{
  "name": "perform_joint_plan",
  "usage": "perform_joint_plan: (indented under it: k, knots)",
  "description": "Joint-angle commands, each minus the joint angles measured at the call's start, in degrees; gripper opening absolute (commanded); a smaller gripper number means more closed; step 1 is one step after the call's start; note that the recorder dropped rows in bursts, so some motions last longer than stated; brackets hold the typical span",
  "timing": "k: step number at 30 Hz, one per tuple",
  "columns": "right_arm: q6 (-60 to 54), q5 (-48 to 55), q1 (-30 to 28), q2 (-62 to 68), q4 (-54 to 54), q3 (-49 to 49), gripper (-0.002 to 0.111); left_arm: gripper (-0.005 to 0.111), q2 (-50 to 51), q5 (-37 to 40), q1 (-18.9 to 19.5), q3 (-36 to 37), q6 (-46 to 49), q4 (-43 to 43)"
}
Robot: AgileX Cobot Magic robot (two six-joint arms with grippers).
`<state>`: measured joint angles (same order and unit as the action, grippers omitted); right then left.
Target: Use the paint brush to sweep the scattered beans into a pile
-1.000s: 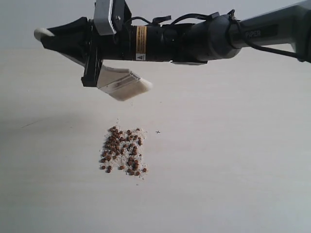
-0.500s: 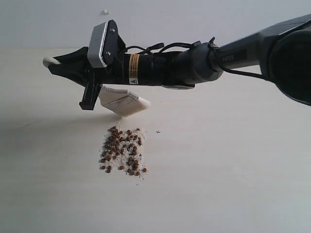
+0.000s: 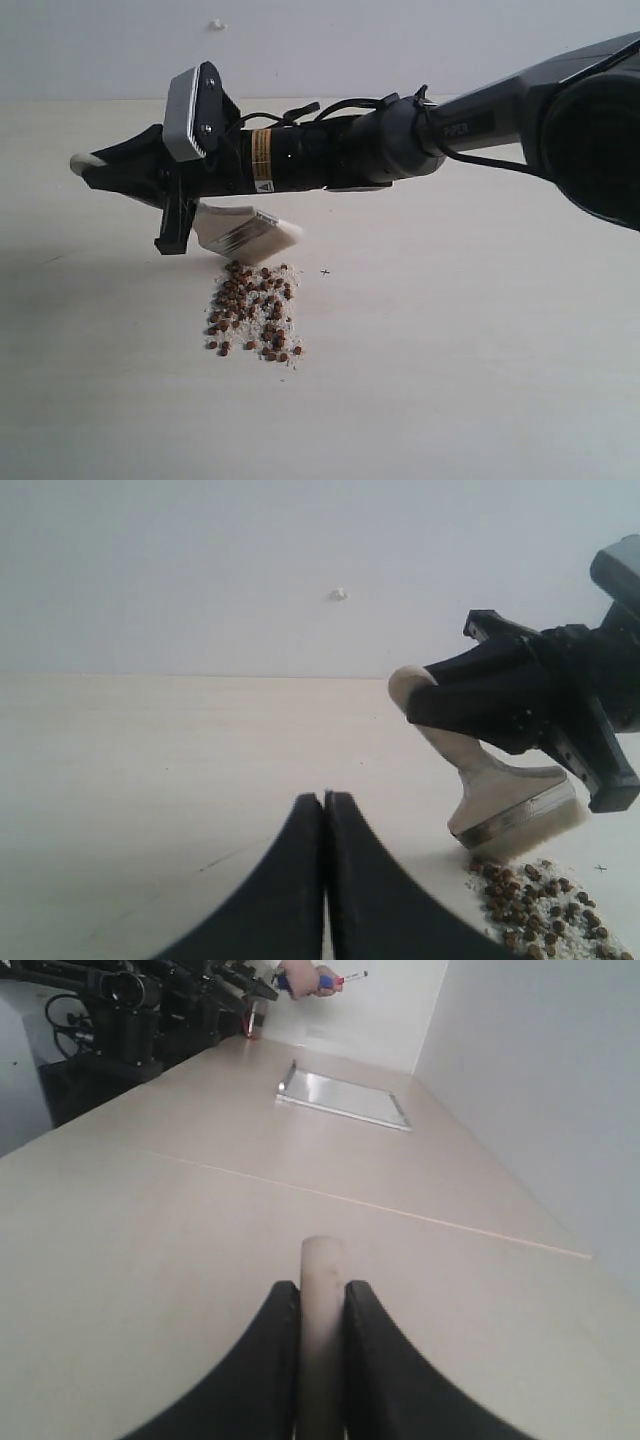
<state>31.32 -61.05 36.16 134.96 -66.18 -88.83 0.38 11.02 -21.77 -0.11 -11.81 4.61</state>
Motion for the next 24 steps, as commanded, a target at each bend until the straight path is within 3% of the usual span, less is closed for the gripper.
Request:
perform_joint_plan:
  k: [1, 6, 12, 15, 17, 20, 24]
  knots:
    - [1.85, -0.6, 0.1, -2.48, -1.59, -0.24, 0.0, 0.0, -0.16, -0.03, 0.14, 0.11, 0.1, -0.33]
    - [2.21, -0.08, 0.1, -10.05, 2.08, -0.24, 0.0, 0.0, -0.16, -0.03, 0.14, 0.11, 0.1, -0.33]
    - [20.1, -0.45, 0.85, -14.66, -0.78, -0.02, 0.0, 0.0, -0.16, -0.03, 0.14, 0.11, 0.1, -0.33]
    - [23.4, -4.9, 1.43, -15.16, 1.53, 2.34, 0.0, 0.0, -0.16, -0.03, 0.14, 0.11, 0.1, -0.33]
    - [21.89, -8.92, 2.36, -15.71, 9.59, 7.75, 0.0, 0.0, -0.16, -0.03, 0.14, 0.11, 0.1, -0.33]
    - [10.07, -8.92, 5.96, -18.12, 15.87, 17.51, 0.0, 0.0, -0.16, -0.03, 0.14, 0.11, 0.1, -0.33]
    - [2.91, -8.92, 12.29, -18.12, 20.68, 21.88, 0.0, 0.0, -0.16, -0.03, 0.14, 0.11, 0.1, -0.33]
